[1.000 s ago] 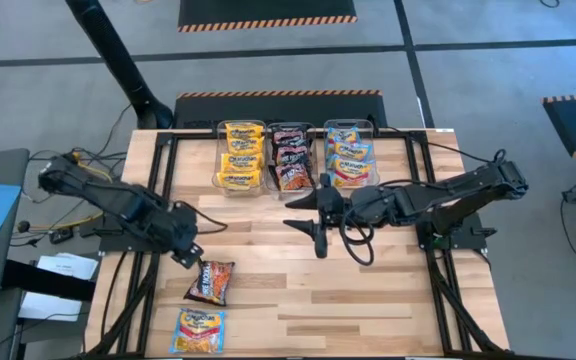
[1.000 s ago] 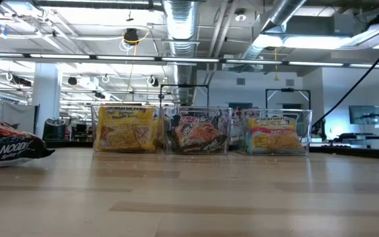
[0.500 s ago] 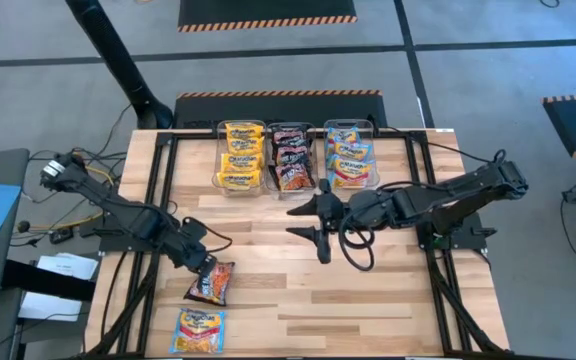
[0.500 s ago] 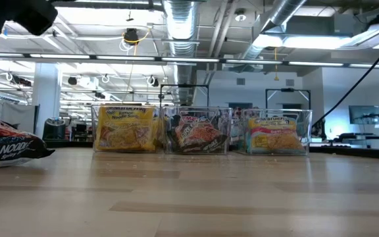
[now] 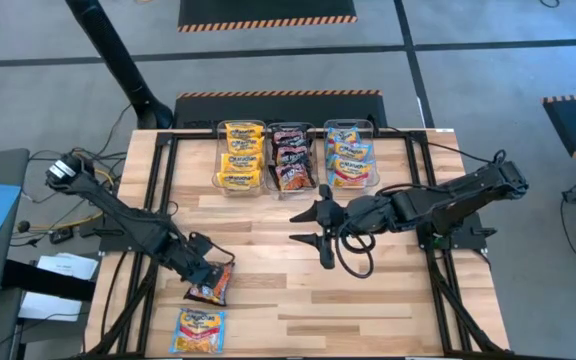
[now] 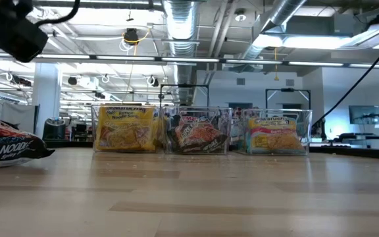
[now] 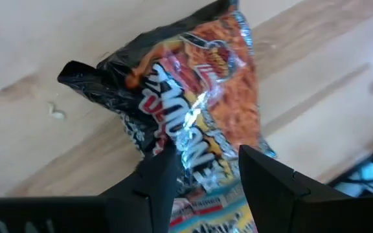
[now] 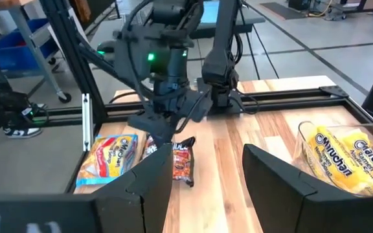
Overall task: Sort Maruchan noodles
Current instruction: Put the black noodle pack in the middle transparent bin
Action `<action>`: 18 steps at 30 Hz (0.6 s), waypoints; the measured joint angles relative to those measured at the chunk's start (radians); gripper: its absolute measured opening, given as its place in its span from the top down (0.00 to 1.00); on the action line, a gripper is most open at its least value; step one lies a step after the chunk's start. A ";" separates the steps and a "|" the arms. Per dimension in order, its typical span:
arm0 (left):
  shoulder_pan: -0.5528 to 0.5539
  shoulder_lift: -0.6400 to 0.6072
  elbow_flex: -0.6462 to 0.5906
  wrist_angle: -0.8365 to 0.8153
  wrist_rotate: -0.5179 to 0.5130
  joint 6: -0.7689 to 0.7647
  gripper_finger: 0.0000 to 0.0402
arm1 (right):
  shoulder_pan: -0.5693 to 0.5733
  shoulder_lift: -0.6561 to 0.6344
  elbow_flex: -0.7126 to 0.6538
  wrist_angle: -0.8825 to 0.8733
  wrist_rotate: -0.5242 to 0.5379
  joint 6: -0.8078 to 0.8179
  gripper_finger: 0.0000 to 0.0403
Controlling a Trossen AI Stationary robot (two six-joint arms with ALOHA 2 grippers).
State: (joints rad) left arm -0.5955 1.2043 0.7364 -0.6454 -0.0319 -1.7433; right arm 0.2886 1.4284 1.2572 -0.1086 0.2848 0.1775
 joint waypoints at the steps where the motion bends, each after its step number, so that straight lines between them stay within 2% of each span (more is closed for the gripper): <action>1: -0.002 0.018 0.000 0.003 0.000 -0.002 0.62 | 0.000 0.000 0.000 -0.002 0.000 0.000 0.48; 18: -0.006 0.242 0.007 0.097 0.047 -0.053 0.62 | 0.000 0.000 0.000 -0.005 0.000 0.000 0.48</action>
State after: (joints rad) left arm -0.6018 1.4463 0.7438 -0.5489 0.0150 -1.7959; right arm 0.2886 1.4281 1.2572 -0.1135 0.2848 0.1776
